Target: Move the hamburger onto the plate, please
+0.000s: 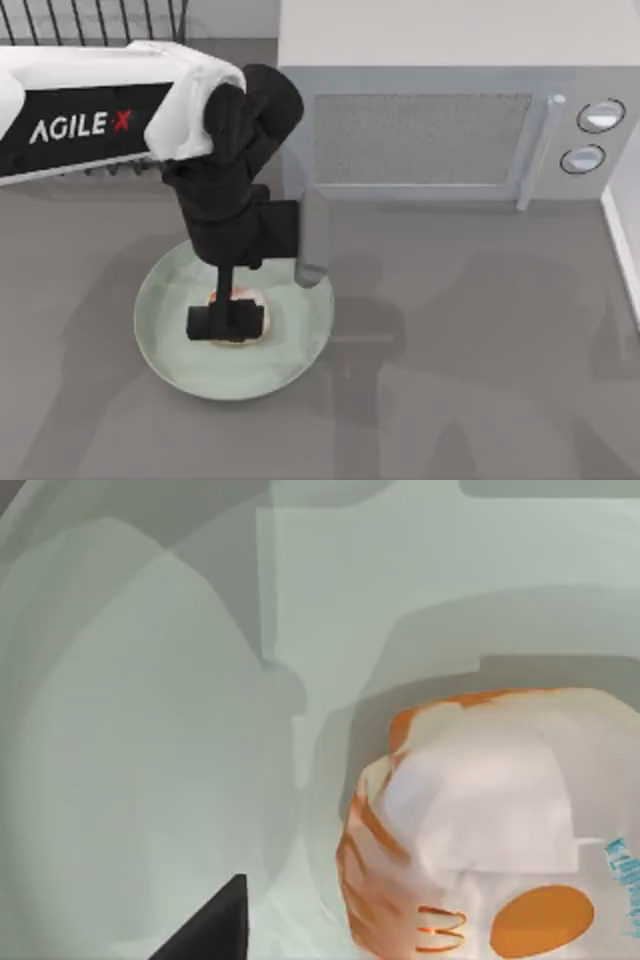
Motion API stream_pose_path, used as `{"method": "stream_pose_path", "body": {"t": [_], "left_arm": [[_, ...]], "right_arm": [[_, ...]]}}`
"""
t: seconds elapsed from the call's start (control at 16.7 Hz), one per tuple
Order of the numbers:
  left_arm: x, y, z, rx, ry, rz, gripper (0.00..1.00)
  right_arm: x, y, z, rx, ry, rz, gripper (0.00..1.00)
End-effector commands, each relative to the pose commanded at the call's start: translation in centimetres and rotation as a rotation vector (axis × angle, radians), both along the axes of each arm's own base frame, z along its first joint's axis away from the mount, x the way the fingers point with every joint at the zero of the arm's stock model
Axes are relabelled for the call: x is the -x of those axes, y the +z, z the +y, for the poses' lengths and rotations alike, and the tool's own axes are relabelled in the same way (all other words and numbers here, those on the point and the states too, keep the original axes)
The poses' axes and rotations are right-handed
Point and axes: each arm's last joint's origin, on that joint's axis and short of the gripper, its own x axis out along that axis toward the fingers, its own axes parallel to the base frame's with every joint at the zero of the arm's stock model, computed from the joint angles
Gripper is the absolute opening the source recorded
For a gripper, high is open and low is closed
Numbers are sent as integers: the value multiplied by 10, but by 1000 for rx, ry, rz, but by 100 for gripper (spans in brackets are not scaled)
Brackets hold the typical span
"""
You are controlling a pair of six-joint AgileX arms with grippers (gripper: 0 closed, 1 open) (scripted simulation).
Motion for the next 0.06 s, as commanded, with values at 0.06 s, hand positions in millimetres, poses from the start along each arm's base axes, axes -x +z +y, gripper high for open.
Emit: {"method": "stream_pose_path", "body": {"t": [0.06], "left_arm": [[0, 0, 0, 0, 0, 0, 100]], "right_arm": [[0, 0, 0, 0, 0, 0, 100]]}}
